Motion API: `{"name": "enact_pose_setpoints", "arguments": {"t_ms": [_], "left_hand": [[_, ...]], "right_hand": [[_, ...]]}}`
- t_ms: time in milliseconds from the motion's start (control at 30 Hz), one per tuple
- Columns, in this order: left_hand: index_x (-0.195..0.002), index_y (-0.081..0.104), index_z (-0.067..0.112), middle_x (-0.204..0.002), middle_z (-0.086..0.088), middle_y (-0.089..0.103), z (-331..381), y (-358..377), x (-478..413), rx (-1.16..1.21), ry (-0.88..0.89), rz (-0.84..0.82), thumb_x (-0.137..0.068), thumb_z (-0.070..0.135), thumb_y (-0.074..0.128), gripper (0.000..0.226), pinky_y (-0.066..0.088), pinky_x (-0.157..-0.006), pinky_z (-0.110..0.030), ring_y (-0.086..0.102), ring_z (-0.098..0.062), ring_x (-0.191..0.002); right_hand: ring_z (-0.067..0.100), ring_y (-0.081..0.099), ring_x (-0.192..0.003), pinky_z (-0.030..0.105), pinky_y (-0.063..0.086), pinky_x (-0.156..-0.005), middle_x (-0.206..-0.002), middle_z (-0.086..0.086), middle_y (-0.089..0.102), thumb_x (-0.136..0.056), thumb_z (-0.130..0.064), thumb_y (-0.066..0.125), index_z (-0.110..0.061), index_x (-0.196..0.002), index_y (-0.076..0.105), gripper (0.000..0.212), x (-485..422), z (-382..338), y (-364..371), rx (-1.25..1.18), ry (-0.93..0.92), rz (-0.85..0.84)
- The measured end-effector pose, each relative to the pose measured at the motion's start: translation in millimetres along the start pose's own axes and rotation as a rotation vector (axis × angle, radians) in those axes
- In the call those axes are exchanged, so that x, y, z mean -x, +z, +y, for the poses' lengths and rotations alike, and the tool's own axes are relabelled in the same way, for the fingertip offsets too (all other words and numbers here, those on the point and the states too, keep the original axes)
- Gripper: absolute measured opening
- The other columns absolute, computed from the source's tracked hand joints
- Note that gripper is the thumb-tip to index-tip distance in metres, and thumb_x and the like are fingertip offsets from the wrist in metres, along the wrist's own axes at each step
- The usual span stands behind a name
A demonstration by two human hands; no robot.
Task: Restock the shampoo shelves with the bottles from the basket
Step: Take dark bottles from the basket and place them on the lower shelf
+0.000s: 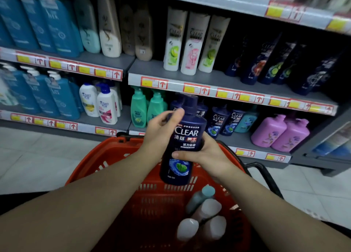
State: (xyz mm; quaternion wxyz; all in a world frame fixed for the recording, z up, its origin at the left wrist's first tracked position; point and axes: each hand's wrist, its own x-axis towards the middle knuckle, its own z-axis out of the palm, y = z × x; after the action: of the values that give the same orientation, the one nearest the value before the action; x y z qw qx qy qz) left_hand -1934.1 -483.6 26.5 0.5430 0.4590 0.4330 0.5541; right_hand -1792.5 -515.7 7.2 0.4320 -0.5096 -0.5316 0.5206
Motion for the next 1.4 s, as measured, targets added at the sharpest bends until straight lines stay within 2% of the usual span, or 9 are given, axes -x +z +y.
{"name": "enact_pose_setpoints", "arguments": {"t_ms": [167,267,467,667,867,1033,1167,1267,1400], "left_hand": [[-0.075,0.068,0.015,-0.066,-0.005,0.069,29.4,32.1,-34.9,0.187,-0.059,0.294,-0.093,0.064,0.033,0.062,0.047,-0.050,-0.026,0.063,-0.019,-0.057],[-0.077,0.067,0.011,-0.064,-0.006,0.067,39.0,53.6,-47.5,0.018,0.014,0.181,-0.093,0.062,0.035,0.062,0.043,-0.048,-0.025,0.059,-0.018,-0.052],[-0.096,0.059,0.034,-0.094,0.017,0.066,32.0,100.8,-64.0,-0.440,0.253,-0.266,-0.072,0.066,0.061,0.041,0.046,-0.078,-0.021,0.064,-0.011,-0.094],[-0.122,0.051,0.034,-0.112,0.016,0.063,11.2,149.4,-88.2,-0.734,0.319,-0.426,-0.067,0.056,0.076,0.065,0.048,-0.085,-0.025,0.060,-0.004,-0.101],[-0.124,0.055,0.028,-0.114,0.011,0.067,-42.6,186.9,-116.7,-0.712,0.216,-0.472,-0.065,0.043,0.084,0.068,0.047,-0.085,-0.024,0.062,-0.007,-0.102],[-0.126,0.056,0.028,-0.117,0.009,0.068,-86.3,212.2,-152.0,-0.717,0.144,-0.496,-0.058,0.043,0.086,0.076,0.050,-0.097,-0.036,0.063,-0.010,-0.108],[-0.126,0.054,0.028,-0.119,0.007,0.067,-118.4,223.7,-173.3,-0.788,0.084,-0.504,-0.061,0.036,0.087,0.073,0.050,-0.095,-0.036,0.062,-0.013,-0.109],[-0.129,0.053,0.022,-0.122,0.004,0.065,-145.8,228.0,-181.0,-0.836,0.067,-0.488,-0.067,0.031,0.085,0.070,0.046,-0.091,-0.029,0.060,-0.016,-0.112],[-0.121,0.056,0.023,-0.120,0.000,0.068,-181.0,232.5,-186.0,-0.729,-0.036,-0.441,-0.063,0.044,0.078,0.065,0.051,-0.096,-0.043,0.064,-0.020,-0.110]], "right_hand": [[0.018,0.073,-0.096,0.034,0.060,-0.084,-0.105,0.004,0.076,-0.056,0.000,0.093,-0.013,-0.112,0.062,0.066,-11.3,-34.1,-13.0,-0.025,-0.090,0.177],[0.027,0.072,-0.100,0.043,0.059,-0.089,-0.108,0.010,0.075,-0.059,0.005,0.089,-0.004,-0.118,0.061,0.066,-16.3,-53.1,-42.8,-0.122,-0.102,0.231],[0.028,0.072,-0.100,0.040,0.059,-0.087,-0.108,0.015,0.074,-0.056,0.010,0.088,-0.003,-0.117,0.060,0.068,-33.1,-76.7,-121.0,-0.056,-0.122,0.226],[0.023,0.071,-0.090,0.034,0.060,-0.079,-0.101,0.012,0.075,-0.053,0.020,0.083,-0.003,-0.118,0.058,0.073,-45.7,-50.5,-184.3,0.073,-0.088,0.256],[0.012,0.071,-0.089,0.029,0.060,-0.079,-0.093,0.000,0.073,-0.055,0.020,0.083,-0.020,-0.104,0.059,0.068,-66.4,-13.4,-235.7,0.146,-0.001,0.203],[0.001,0.068,-0.067,0.014,0.052,-0.056,-0.080,-0.003,0.070,-0.059,0.020,0.082,-0.019,-0.098,0.058,0.060,-92.5,25.2,-267.3,0.152,0.065,0.204],[0.016,0.072,-0.083,0.041,0.062,-0.078,-0.093,0.006,0.073,-0.055,0.016,0.086,-0.012,-0.109,0.060,0.066,-121.4,64.6,-285.4,0.176,0.105,0.242],[0.017,0.073,-0.088,0.033,0.061,-0.079,-0.098,0.007,0.075,-0.053,0.015,0.086,-0.009,-0.113,0.060,0.070,-138.1,94.2,-296.5,0.201,0.133,0.244],[0.027,0.072,-0.095,0.041,0.060,-0.085,-0.103,0.015,0.074,-0.050,0.015,0.087,-0.005,-0.114,0.060,0.072,-157.0,122.6,-304.0,0.189,0.140,0.263]]}}
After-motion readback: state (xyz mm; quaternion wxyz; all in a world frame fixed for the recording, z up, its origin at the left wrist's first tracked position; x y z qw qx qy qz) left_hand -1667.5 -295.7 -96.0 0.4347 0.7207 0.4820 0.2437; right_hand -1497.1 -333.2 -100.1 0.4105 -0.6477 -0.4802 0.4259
